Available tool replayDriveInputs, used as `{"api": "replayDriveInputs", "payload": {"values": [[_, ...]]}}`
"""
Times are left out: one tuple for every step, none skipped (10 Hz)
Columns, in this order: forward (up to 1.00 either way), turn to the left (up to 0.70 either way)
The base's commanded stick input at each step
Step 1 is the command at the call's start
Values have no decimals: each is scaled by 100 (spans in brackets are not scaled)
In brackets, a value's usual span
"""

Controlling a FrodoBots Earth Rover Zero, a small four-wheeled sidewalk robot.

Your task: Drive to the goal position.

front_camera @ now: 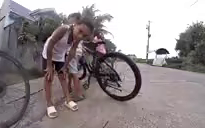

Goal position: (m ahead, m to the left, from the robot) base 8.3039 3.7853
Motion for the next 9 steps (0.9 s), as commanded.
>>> {"api": "replayDriveInputs", "payload": {"values": [[0,0],[0,0],[0,0],[0,0],[0,0],[0,0],[0,0],[0,0],[0,0]]}}
